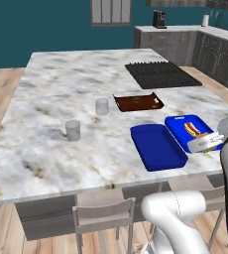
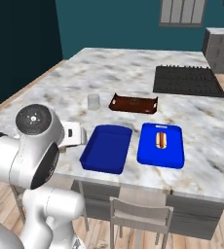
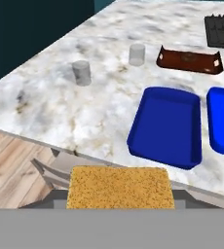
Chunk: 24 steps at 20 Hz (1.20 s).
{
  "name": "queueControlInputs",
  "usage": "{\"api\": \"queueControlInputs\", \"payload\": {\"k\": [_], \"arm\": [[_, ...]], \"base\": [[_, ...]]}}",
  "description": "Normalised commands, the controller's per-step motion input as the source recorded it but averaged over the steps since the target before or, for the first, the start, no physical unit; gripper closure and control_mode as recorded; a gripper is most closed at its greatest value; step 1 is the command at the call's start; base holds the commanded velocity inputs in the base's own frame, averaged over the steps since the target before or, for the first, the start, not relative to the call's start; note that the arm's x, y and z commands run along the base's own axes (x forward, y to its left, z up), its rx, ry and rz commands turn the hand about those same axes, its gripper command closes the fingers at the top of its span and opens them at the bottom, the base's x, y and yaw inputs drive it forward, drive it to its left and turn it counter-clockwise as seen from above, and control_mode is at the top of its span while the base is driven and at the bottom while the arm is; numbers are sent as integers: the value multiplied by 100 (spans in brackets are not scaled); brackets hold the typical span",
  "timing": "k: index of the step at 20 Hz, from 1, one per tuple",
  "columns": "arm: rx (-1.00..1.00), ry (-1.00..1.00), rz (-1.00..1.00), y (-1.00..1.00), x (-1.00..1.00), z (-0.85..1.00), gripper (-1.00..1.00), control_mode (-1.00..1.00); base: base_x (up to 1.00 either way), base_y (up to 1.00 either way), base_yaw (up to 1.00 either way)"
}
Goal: Take the cakes from the fridge and place them on the empty tray on the dining counter.
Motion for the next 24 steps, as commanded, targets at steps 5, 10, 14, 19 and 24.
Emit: {"api": "queueControlInputs", "payload": {"k": [5, 10, 14, 19, 24], "arm": [[8, 8, -6, -2, 20, -15, 100, -100], [1, -2, 0, -1, 27, -11, 100, -100], [0, -10, 0, 0, 55, -30, 100, -100], [0, -11, 0, 0, 65, -35, 100, -100], [0, -1, 0, 0, 57, -34, 100, -100]], "base": [[0, 0, 0], [0, 0, 0], [0, 0, 0], [0, 0, 0], [0, 0, 0]]}}
